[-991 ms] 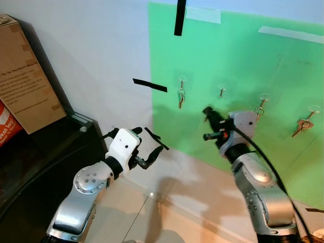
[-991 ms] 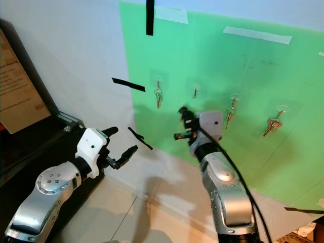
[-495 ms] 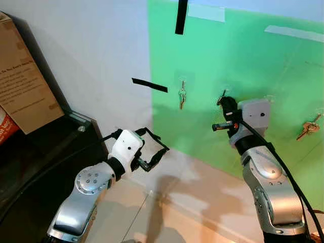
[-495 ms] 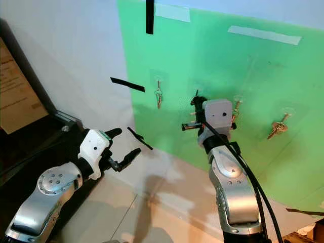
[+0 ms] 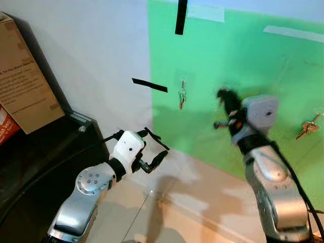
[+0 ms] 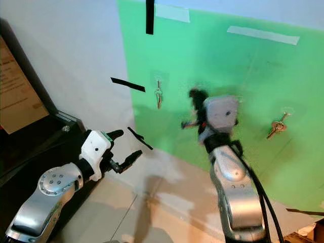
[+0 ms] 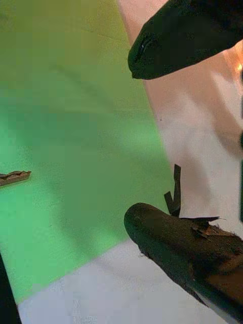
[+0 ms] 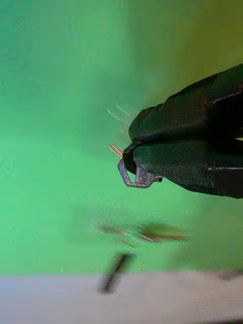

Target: Hang keys on a hook

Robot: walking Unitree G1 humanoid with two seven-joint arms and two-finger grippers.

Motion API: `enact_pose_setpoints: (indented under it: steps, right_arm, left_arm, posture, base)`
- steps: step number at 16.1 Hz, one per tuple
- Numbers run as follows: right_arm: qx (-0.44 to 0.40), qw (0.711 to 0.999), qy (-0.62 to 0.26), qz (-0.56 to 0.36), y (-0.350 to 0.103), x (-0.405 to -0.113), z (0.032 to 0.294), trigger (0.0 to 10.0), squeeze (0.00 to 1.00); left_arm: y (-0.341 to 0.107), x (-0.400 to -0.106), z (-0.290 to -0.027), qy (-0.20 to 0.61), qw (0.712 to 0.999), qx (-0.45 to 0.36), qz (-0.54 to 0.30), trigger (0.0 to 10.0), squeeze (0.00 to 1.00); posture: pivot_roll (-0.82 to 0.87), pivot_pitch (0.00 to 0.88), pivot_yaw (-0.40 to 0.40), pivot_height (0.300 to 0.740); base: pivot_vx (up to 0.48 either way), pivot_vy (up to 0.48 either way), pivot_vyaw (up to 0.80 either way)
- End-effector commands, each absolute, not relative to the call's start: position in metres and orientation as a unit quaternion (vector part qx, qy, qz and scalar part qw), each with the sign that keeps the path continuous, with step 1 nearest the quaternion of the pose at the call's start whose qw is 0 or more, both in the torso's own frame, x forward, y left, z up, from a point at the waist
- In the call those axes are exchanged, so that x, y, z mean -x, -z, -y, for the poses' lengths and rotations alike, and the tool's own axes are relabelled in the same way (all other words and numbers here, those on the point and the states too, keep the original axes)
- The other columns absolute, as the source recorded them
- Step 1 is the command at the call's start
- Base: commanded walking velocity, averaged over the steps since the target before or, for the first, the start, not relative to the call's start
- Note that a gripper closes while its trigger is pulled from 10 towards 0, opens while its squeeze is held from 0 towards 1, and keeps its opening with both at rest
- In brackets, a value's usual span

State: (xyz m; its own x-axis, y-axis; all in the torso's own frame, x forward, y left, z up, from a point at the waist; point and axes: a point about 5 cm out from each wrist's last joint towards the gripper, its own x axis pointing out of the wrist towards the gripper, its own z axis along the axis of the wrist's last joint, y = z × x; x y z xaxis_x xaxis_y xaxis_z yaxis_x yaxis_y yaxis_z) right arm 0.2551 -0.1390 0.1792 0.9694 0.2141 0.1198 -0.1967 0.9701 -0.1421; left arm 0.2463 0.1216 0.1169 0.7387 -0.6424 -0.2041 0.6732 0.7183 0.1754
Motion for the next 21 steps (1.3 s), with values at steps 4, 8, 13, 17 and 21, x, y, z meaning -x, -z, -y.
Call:
enact_pose_setpoints:
  steps: [4, 8, 13, 17, 21]
  right_arm:
    - [0.092, 0.989, -0.118, 0.006, -0.156, -0.248, 0.138, 10.0, 0.0]
    - [0.072, 0.991, -0.104, 0.036, -0.171, -0.249, 0.143, 10.0, 0.0]
    - [0.033, 0.991, -0.101, 0.085, -0.192, -0.255, 0.142, 10.0, 0.0]
    - [0.022, 0.992, -0.094, 0.083, -0.194, -0.264, 0.141, 10.0, 0.0]
    - [0.022, 0.997, -0.057, 0.053, -0.187, -0.271, 0.145, 10.0, 0.0]
  left_arm:
    - [-0.118, -0.244, -0.12, 0.362, 0.922, -0.12, -0.063, 10.0, 0.1]
    - [-0.118, -0.243, -0.119, 0.363, 0.922, -0.121, -0.063, 10.0, 0.1]
    - [-0.118, -0.243, -0.118, 0.364, 0.921, -0.123, -0.06, 10.0, 0.11]
    - [-0.118, -0.243, -0.118, 0.365, 0.921, -0.124, -0.059, 10.0, 0.1]
    - [-0.117, -0.243, -0.118, 0.365, 0.921, -0.125, -0.059, 10.0, 0.1]
  posture:
    - [-0.07, 0.0, 0.045, 0.74]
    - [-0.07, 0.0, 0.041, 0.74]
    - [-0.07, 0.0, 0.035, 0.74]
    - [-0.06, 0.0, 0.033, 0.74]
    - [-0.06, 0.0, 0.028, 0.74]
  base:
    - [0.0, 0.0, 0.0]
    - [0.0, 0.0, 0.0]
    - [0.0, 0.0, 0.0]
    - [0.0, 0.0, 0.0]
    - [0.0, 0.0, 0.0]
